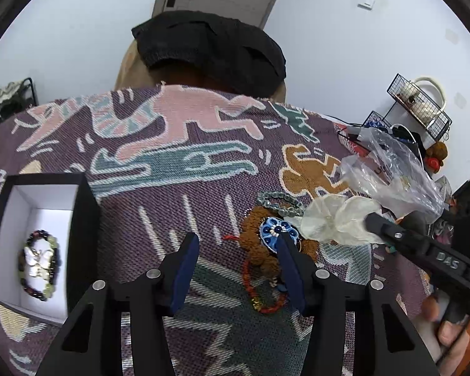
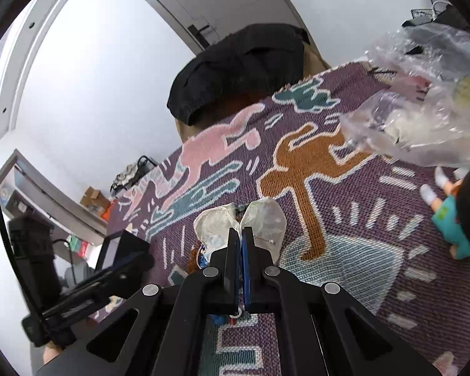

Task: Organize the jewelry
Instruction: 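Grasp the white cloth scrunchie with the right gripper while the left gripper reaches the jewelry pile, then grasp the grey-green beaded bracelet with the left gripper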

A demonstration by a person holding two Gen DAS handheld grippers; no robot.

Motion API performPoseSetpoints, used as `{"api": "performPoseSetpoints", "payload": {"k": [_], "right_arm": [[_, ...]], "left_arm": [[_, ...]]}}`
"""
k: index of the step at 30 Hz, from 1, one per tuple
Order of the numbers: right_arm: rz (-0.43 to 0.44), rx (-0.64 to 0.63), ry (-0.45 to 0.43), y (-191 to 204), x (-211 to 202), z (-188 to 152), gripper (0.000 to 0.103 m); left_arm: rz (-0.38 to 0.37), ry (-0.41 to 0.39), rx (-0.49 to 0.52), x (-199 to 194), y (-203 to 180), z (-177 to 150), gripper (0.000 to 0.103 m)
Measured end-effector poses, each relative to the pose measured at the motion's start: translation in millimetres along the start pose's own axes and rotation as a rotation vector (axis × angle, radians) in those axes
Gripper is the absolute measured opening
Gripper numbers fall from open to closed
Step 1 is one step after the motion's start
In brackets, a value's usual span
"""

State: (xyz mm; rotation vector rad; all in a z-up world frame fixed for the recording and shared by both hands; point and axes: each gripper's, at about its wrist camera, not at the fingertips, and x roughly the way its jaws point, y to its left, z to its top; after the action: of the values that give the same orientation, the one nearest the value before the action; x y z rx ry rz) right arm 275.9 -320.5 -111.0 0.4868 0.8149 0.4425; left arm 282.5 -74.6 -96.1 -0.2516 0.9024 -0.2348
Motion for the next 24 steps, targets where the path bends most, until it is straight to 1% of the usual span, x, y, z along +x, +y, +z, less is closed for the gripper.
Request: {"api": "performPoseSetpoints", "payload": {"k": [2, 3, 8, 11, 13, 17, 24], "right_arm": [[0.002, 0.001, -0.019, -1.6, -9.3, -0.4, 0.003], [0.004, 0.004, -0.028, -2.4, -13.9, -0.5, 0.003], [0.012, 0.008, -0.081, -4.0, -37.6, -1.3, 0.003], [0.012, 0.003, -0.1, -4.6, -48.2, -1.5, 0.003], [0.011, -0.002, -0.109, -4.4, -54.2, -2.4, 0.003], [0.016, -0.009, -0.119, -6.3, -63.3, -4.9, 0.003], [0.01, 0.001, -0.132, -15.6, -71.0, -9.3, 0.003]], "left_arm": [[-0.007, 0.019, -0.007, 6.6, -1.1, 0.9, 0.042], [-0.011, 0.028, -0.011, 9.9, -1.4, 1.0, 0.041], [-0.016, 0.063, -0.029, 27.4, -3.2, 1.6, 0.04], [-0.024, 0.084, -0.046, 36.7, -3.3, 1.3, 0.035], [-0.022, 0.087, -0.054, 40.9, -4.2, 3.1, 0.035], [-0.01, 0.081, -0.036, 46.9, -11.8, 18.3, 0.035], [0.003, 0.117, -0.028, 69.7, -18.1, 37.0, 0.035]]}}
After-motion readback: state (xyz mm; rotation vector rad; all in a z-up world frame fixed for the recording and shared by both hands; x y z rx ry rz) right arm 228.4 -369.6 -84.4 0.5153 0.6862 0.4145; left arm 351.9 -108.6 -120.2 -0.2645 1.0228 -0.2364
